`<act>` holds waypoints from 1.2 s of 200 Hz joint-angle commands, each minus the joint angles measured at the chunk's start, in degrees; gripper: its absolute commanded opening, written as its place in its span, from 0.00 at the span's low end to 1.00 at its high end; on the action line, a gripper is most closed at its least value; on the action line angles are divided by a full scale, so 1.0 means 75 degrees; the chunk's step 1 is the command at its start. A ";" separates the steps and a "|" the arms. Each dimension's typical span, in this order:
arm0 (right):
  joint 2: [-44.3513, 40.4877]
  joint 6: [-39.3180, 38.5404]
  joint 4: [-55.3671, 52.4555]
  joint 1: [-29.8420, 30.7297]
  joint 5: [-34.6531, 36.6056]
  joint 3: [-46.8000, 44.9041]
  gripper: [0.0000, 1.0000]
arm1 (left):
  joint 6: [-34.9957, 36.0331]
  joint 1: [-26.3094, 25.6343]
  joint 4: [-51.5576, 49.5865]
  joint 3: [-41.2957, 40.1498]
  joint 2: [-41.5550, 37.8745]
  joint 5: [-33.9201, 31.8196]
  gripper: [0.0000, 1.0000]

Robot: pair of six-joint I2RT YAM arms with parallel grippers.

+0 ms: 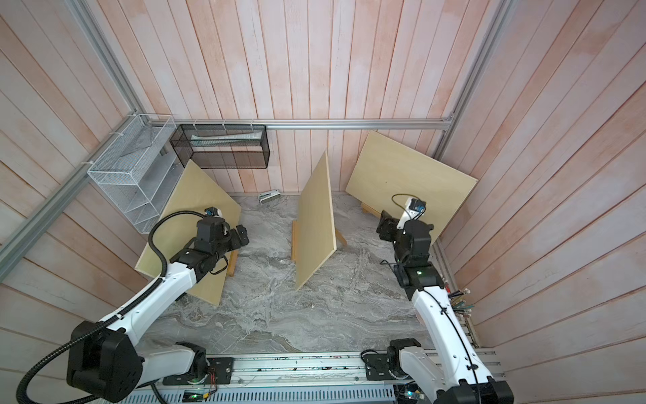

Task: Assemble the easel
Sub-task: Reset both arms

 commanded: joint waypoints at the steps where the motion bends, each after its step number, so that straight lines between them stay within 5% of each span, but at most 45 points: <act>1: -0.0165 -0.0312 0.1696 -0.0005 0.0681 -0.1318 0.73 | 0.0778 0.0015 0.1914 -0.0704 -0.0445 0.0045 1.00; 22: 0.0134 -0.1048 0.3326 -0.0002 0.1081 -0.2419 0.83 | 0.1126 0.0016 0.2484 -0.0972 -0.0348 0.0030 1.00; 30: 0.0309 -0.1530 0.4082 -0.0003 0.1255 -0.2748 0.98 | 0.1381 0.0017 0.2702 -0.1073 -0.0287 0.0008 1.00; 54: 0.1242 -0.2586 0.5433 -0.0011 0.1866 -0.3070 0.98 | 0.1994 0.0011 0.3556 -0.1537 -0.0291 -0.0426 1.00; 133: 0.4003 -0.2341 0.7298 -0.0146 0.2824 -0.2824 0.98 | 0.1560 0.0819 0.4551 -0.1986 0.0052 0.0097 1.00; 178: 0.4196 -0.2016 0.7228 -0.0701 0.1555 -0.2646 0.98 | 0.1522 0.1089 0.4703 -0.2030 0.0175 0.0171 1.00; 220: 0.4447 -0.2073 0.9073 -0.1155 -0.0456 -0.3614 0.98 | 0.1465 0.1092 0.4730 -0.1868 0.0307 0.0333 1.00; 240: 0.4636 -0.2103 1.0179 -0.1143 -0.0494 -0.4036 0.98 | 0.1451 0.1085 0.4817 -0.1842 0.0367 0.0321 1.00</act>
